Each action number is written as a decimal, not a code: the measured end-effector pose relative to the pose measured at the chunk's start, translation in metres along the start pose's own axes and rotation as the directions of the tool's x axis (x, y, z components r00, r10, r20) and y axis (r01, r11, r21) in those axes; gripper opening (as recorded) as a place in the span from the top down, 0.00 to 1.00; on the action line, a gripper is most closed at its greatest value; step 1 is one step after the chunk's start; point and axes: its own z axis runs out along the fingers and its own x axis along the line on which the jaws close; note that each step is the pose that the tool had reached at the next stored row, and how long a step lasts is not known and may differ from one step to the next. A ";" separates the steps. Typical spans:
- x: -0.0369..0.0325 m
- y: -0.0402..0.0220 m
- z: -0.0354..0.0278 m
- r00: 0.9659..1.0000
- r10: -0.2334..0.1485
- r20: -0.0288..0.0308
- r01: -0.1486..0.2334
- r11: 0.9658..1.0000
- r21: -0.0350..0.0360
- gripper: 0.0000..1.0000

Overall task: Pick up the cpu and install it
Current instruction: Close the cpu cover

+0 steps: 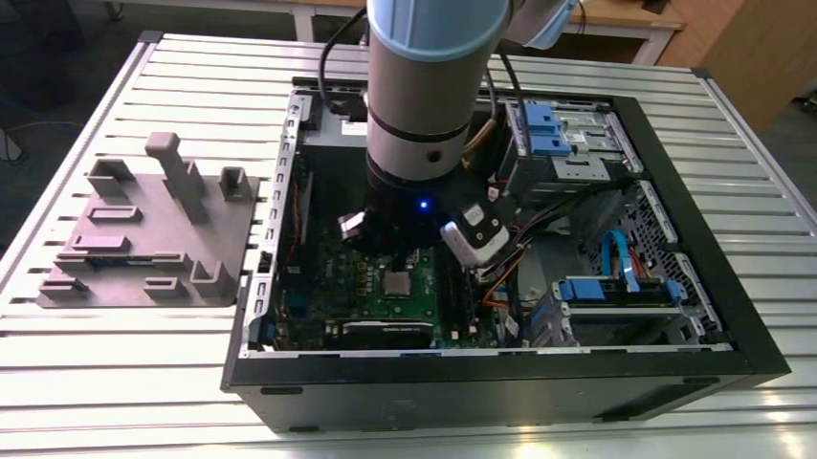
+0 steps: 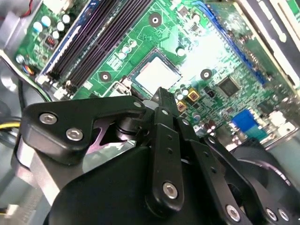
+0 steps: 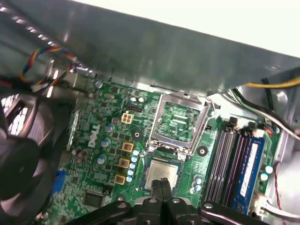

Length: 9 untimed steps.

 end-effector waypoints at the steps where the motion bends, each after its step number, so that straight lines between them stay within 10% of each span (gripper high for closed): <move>1: 0.0000 0.0000 0.0000 1.000 -0.018 0.000 0.018 1.000 0.000 0.90; 9: 0.0000 0.0000 0.0006 0.986 -0.164 -0.003 0.164 0.986 0.001 0.90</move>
